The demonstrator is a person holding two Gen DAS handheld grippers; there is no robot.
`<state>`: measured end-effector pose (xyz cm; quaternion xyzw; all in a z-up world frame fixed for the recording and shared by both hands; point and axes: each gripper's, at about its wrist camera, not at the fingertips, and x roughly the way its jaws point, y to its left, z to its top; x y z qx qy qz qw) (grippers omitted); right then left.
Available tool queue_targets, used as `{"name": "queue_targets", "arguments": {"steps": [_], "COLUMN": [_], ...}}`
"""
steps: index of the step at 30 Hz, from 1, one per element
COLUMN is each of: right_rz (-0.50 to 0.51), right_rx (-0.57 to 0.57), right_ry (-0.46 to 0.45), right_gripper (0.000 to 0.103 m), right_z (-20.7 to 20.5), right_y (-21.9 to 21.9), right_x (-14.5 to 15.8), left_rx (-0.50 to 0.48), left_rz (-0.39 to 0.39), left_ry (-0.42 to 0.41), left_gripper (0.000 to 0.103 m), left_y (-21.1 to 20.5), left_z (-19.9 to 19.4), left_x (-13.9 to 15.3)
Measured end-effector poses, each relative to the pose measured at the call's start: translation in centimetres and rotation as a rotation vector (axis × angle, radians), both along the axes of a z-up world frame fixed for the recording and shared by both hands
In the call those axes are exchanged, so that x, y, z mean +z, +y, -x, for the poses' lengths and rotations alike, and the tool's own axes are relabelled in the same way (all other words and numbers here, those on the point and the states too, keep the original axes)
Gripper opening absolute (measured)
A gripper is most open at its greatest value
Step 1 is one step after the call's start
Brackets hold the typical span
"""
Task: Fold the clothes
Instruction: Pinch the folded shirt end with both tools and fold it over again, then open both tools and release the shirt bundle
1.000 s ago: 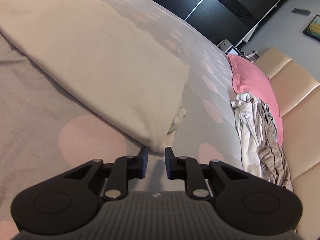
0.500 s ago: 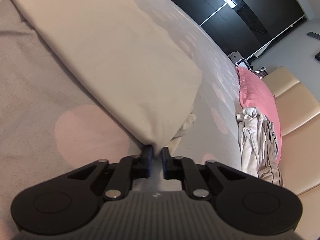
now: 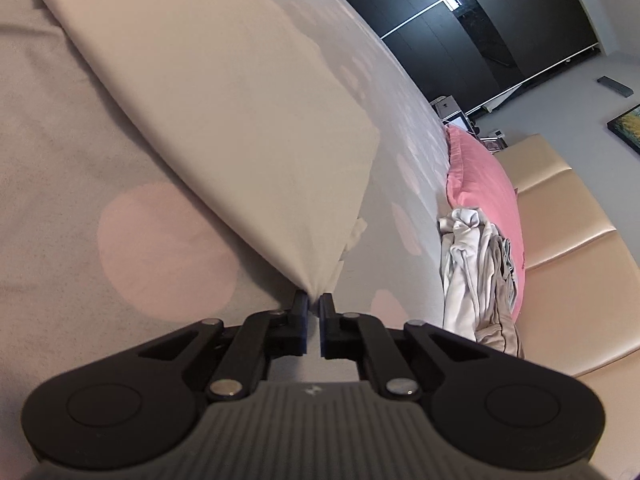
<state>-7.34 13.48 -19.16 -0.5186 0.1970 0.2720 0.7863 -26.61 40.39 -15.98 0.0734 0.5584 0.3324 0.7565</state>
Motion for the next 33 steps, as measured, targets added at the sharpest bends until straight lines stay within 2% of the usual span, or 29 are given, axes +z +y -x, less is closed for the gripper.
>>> {"name": "queue_targets", "arguments": {"steps": [2,4,7,9,11,14,16,24,26,28,30,33], "right_rz": [0.032,0.049,0.059,0.061,0.063,0.092,0.111,0.204,0.221,0.214,0.208,0.212], "right_rx": [-0.030,-0.038,0.020,0.059,0.116,0.173,0.210,0.347,0.368,0.363,0.359,0.372], "right_ry": [0.035,0.032,-0.010,-0.030,-0.059,-0.094,-0.118,-0.224,-0.243,-0.247,-0.255,-0.297], "right_gripper": [0.003,0.004,0.017,0.022,0.035,0.039,0.039,0.040,0.040,0.039,0.037,0.020], "right_z": [-0.5,-0.6,0.3,0.8,1.6,2.3,2.8,3.8,3.7,3.4,3.0,2.7], "right_y": [-0.1,-0.4,-0.7,-0.6,-0.5,-0.4,-0.3,0.0,0.2,0.4,0.7,1.1], "right_x": [-0.2,-0.3,-0.4,-0.4,-0.5,-0.9,-1.2,-2.6,-2.9,-3.0,-3.1,-3.6], "left_rx": [0.020,-0.030,-0.151,-0.258,-0.358,-0.457,-0.502,-0.720,-0.722,-0.710,-0.704,-0.707], "left_rz": [-0.018,-0.039,-0.090,-0.131,-0.176,-0.234,-0.289,-0.600,-0.611,-0.602,-0.607,-0.621], "left_ry": [0.014,-0.024,-0.083,-0.065,-0.033,0.013,0.048,0.224,0.223,0.213,0.202,0.192], "left_gripper": [0.000,0.000,0.002,0.009,0.015,0.022,0.028,0.030,0.027,0.020,0.019,0.015], "left_y": [0.4,-0.3,-2.3,-4.0,-5.5,-6.9,-7.4,-8.9,-8.8,-8.5,-8.2,-7.9], "left_z": [0.6,1.2,1.2,0.8,0.6,0.5,0.6,0.0,-0.6,-1.3,-1.9,-2.4], "left_x": [-0.1,0.6,1.2,0.8,0.2,-1.0,-1.9,-6.2,-6.6,-6.9,-7.0,-7.1]}}
